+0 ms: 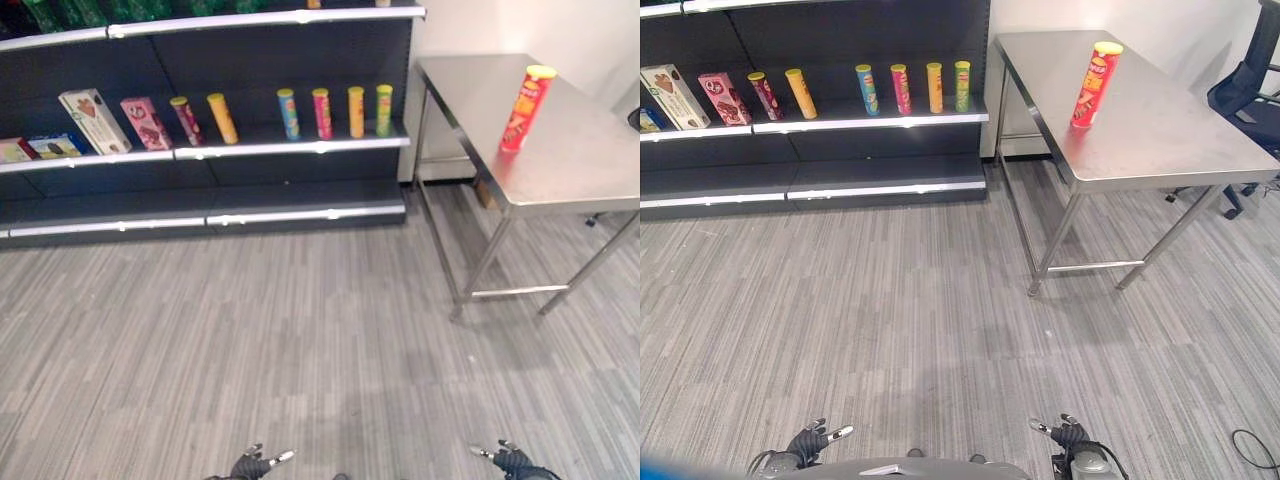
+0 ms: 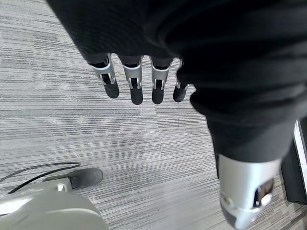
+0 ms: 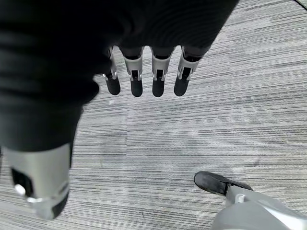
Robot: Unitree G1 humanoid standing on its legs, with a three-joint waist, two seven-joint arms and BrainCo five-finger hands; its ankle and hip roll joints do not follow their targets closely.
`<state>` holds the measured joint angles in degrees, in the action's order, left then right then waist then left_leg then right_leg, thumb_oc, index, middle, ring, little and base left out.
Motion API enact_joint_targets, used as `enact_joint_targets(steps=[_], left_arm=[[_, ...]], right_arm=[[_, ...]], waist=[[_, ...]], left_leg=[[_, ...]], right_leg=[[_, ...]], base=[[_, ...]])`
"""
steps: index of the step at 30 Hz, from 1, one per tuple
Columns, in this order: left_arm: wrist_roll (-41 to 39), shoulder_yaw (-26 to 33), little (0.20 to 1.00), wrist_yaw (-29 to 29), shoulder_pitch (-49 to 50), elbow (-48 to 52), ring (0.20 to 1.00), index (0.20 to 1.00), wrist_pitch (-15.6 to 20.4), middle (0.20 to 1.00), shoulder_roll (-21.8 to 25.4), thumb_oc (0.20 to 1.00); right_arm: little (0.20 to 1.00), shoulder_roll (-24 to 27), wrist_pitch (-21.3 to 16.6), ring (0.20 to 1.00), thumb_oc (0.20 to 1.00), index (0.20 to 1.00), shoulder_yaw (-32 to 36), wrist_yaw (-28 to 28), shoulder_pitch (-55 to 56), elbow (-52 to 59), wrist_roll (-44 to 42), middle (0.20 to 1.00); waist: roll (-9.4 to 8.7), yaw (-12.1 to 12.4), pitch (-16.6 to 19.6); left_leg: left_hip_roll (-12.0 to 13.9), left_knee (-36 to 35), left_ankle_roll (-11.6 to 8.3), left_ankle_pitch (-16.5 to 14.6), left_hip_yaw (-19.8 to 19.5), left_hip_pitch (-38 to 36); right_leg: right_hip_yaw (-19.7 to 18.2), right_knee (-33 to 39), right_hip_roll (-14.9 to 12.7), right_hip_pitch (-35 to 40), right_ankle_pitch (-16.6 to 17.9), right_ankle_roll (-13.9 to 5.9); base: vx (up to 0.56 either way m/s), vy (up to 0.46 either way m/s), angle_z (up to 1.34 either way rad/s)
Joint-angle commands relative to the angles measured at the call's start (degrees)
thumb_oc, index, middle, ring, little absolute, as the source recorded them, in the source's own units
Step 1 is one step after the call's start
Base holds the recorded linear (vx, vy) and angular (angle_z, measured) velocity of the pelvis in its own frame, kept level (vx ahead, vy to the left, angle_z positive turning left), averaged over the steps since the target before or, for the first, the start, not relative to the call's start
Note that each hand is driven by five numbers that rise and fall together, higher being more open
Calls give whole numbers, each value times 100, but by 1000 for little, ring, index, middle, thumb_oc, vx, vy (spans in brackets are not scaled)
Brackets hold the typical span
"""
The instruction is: Put the goods on the table back onto the shelves and tidy them up.
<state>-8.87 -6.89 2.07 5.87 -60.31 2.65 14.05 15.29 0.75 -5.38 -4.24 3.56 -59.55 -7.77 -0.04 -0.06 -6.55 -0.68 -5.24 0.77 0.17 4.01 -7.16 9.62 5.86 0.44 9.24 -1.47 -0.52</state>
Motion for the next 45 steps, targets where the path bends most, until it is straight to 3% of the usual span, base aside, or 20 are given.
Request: enact_joint_targets(steps=[1, 8, 33, 37, 42, 43, 44, 45], left_arm=[[-82, -59, 1000, 15, -295, -104, 1000, 1000, 192, 1000, 95, 1000], [490, -264, 1000, 164, -331, -116, 1000, 1000, 208, 1000, 177, 1000], [419, -235, 1000, 104, -344, -251, 1000, 1000, 187, 1000, 181, 1000], [353, -197, 1000, 109, -361, -209, 1000, 1000, 176, 1000, 186, 1000], [291, -186, 1000, 106, -384, -189, 1000, 1000, 183, 1000, 177, 1000], [302, -210, 1000, 88, -377, -189, 1000, 1000, 179, 1000, 199, 1000], [311, -190, 1000, 79, -362, -188, 1000, 1000, 158, 1000, 213, 1000], [311, -190, 1000, 79, -363, -188, 1000, 1000, 158, 1000, 213, 1000]], right_arm=[[1000, 201, -114, 1000, 1000, 1000, -203, 57, -155, -74, -159, 1000], [1000, 253, -140, 1000, 1000, 1000, -254, -25, -142, 64, -29, 1000], [1000, 260, -55, 1000, 1000, 1000, -325, 56, -190, -174, 58, 1000], [1000, 269, -40, 1000, 1000, 1000, -377, 64, -213, -143, 117, 1000], [1000, 262, -16, 1000, 1000, 1000, -397, 87, -325, -213, 154, 1000], [1000, 264, -19, 1000, 1000, 1000, -386, 105, -305, -173, 151, 1000], [1000, 268, -17, 1000, 1000, 1000, -356, 114, -273, -149, 144, 1000], [1000, 268, -16, 1000, 1000, 1000, -356, 114, -274, -148, 144, 1000]], waist=[[-155, -24, 65], [-161, -26, 62], [-128, -20, 46], [-138, 27, 19], [-80, 103, -114], [-47, 95, -175], [-27, 71, -271], [-36, 76, -270]], left_leg=[[208, 24, -337, -225, 49, -50], [212, 24, -332, -242, 62, -58], [81, 24, -255, -280, 41, 65], [28, 24, -170, -315, -1, 87], [-83, 131, 29, -389, 20, 208], [-144, 175, 131, -442, -7, 181], [-252, 177, 272, -509, -45, 49], [-264, 176, 276, -508, -39, 53]], right_leg=[[192, -160, -466, -78, -164, -523], [188, -138, -472, -69, -138, -533], [167, -214, -599, -224, -64, -606], [84, -307, -628, -328, -56, -643], [-12, -1213, -783, -882, -185, -752], [-65, -1850, -877, -1174, -178, -822], [-104, -2706, -1046, -1528, 121, -894], [-117, -2737, -1058, -1549, 107, -899]], base=[[0, 0, 0], [0, 0, 0], [-1, 18, 0], [-4, 45, -3], [-31, 121, -14], [24, 284, -40], [38, 233, -33], [41, 186, -32]])
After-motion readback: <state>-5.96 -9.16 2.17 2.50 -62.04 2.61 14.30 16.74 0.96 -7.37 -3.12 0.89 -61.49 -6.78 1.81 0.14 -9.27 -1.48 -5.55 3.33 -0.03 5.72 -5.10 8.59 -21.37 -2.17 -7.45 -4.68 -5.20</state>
